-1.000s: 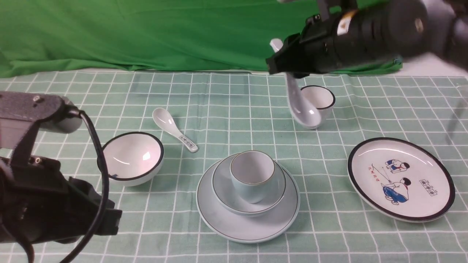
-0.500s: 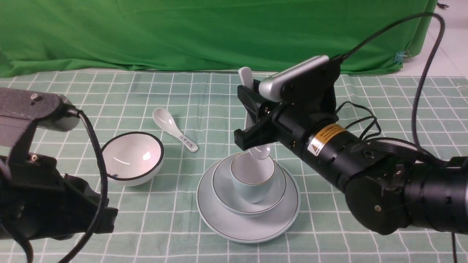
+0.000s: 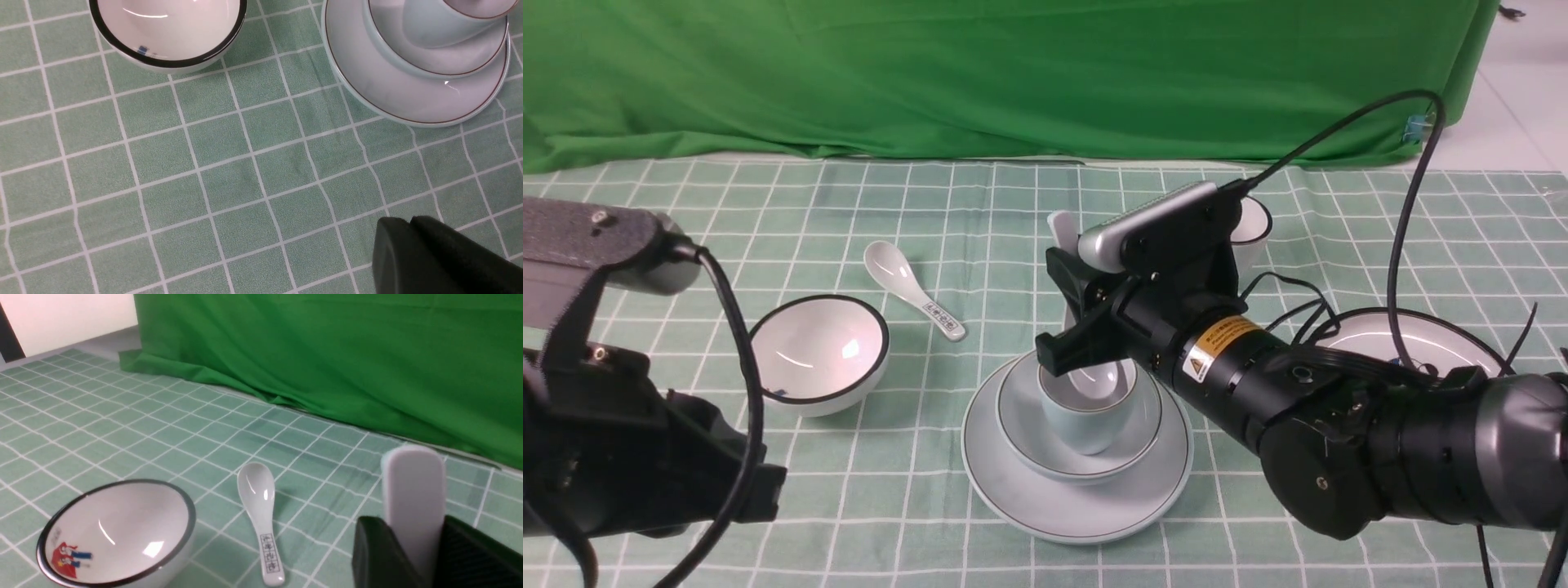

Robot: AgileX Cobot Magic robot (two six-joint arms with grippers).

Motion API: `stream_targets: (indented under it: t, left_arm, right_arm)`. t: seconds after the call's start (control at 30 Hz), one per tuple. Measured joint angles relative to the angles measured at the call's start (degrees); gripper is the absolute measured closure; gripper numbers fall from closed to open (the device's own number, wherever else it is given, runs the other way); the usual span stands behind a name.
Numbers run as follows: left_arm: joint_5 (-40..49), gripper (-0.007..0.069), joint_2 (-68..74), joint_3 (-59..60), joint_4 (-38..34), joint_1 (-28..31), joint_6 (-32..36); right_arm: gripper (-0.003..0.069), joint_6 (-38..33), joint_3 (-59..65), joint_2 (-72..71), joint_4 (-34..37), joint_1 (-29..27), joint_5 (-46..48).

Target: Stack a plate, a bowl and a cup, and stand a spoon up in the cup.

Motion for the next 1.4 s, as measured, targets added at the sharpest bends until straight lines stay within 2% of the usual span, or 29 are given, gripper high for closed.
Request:
stream_targets:
  t: [0.6,0.77,0.83,0.93,1.0,1.03,1.1,1.13,1.23,1.33,1.4]
  left_arm:
    - [0.05,0.0615,0.0,0.06,-0.07,0.0,-0.99]
    - [0.05,0.0615,0.0,0.06,-0.07,0.0,-1.11]
    - [0.0,0.0615,0.0,0.06,-0.07,0.0,-1.11]
    - [-0.24,0.0615,0.0,0.06,-0.07,0.0,-1.11]
    - [-0.6,0.0615,0.0,0.06,-0.07,0.0,-1.11]
    - [-0.66,0.0615,0.0,0.06,-0.07,0.0,-1.11]
    - [-0.93,0.0615,0.0,0.06,0.35,0.0,-1.11]
    - [-1.26,0.0615,0.0,0.06,0.61,0.0,-1.11]
    - [-4.18,0.0615,0.0,0.06,1.21,0.0,-1.11]
    - [-8.89,0.0615,0.0,0.06,1.21,0.0,-1.11]
    - [-12.08,0.0615,0.0,0.06,1.21,0.0,-1.11]
  right_arm:
    - [0.0416,0.52,0.0,0.66,0.0,0.0,5.32]
    - [0.0403,0.46,0.0,-0.11,0.0,0.0,11.2]
    - [0.034,0.46,0.0,-3.27,0.0,-0.07,16.98]
    - [0.0183,-0.03,0.0,-11.08,0.0,-0.91,25.56]
    - [0.0132,-1.21,0.0,-17.06,0.0,-2.29,32.64]
    - [0.0131,-1.28,0.0,-19.85,0.0,-3.29,35.91]
    - [0.0179,-1.32,0.0,-27.51,0.0,-5.99,43.8]
    - [0.0244,-1.4,-0.28,-31.97,0.0,-7.66,47.75]
    - [0.0536,-1.8,-1.41,-47.0,-1.99,-13.2,57.84]
    - [0.062,-1.86,-1.68,-59.88,-5.98,-17.29,64.5]
    - [0.0629,-1.86,-1.68,-65.47,-7.81,-18.89,67.81]
